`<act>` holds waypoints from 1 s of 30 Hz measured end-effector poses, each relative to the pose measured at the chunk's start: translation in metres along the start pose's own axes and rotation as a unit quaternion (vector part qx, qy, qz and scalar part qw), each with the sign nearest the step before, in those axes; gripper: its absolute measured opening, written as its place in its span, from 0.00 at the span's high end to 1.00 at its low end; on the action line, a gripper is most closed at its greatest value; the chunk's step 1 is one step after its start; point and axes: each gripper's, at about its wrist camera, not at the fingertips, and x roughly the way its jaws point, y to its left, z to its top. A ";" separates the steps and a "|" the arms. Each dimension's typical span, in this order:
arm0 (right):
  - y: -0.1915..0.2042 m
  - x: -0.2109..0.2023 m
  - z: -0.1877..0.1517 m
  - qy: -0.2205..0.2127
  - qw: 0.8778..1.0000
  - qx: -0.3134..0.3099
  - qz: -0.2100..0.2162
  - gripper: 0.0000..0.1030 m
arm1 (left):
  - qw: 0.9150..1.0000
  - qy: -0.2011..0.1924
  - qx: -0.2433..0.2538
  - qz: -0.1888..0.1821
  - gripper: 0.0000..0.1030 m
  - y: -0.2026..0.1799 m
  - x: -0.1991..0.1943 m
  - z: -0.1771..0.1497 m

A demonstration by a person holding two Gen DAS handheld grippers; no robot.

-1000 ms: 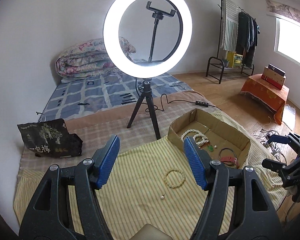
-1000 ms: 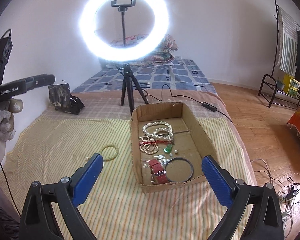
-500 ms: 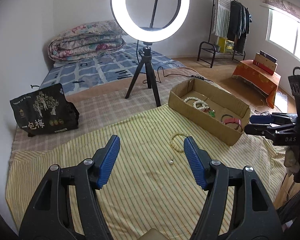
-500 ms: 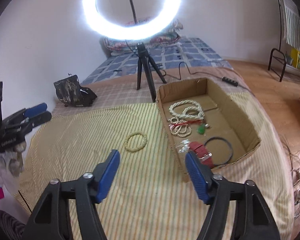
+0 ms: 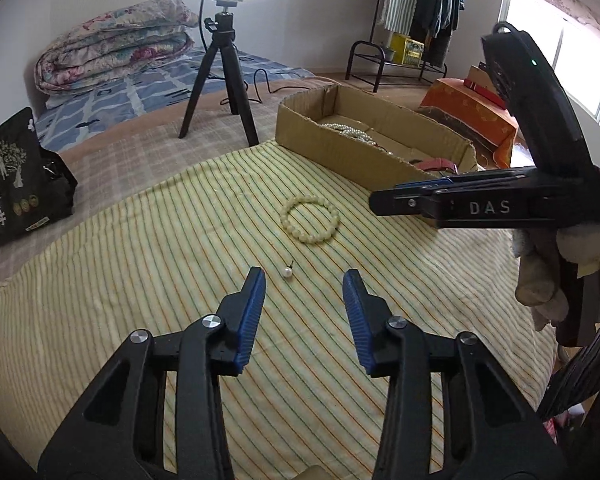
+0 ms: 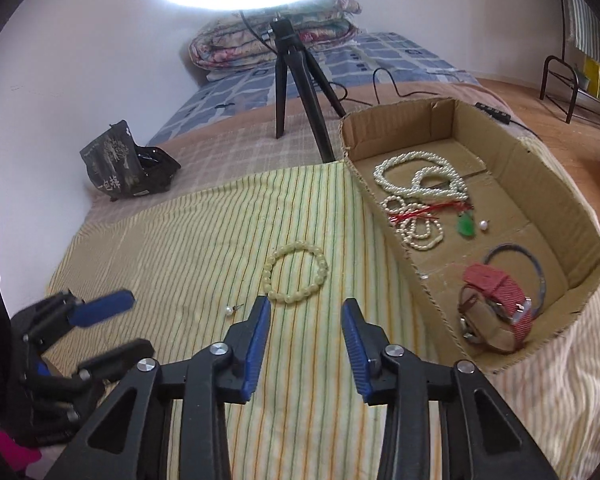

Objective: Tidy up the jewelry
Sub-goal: 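Close the left tool on the second pearl earring while the right tool grips the bead bracelet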

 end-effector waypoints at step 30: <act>0.001 0.072 0.024 0.043 0.997 0.054 -0.045 0.78 | 0.999 0.041 0.022 -0.009 0.70 0.015 0.073 -0.001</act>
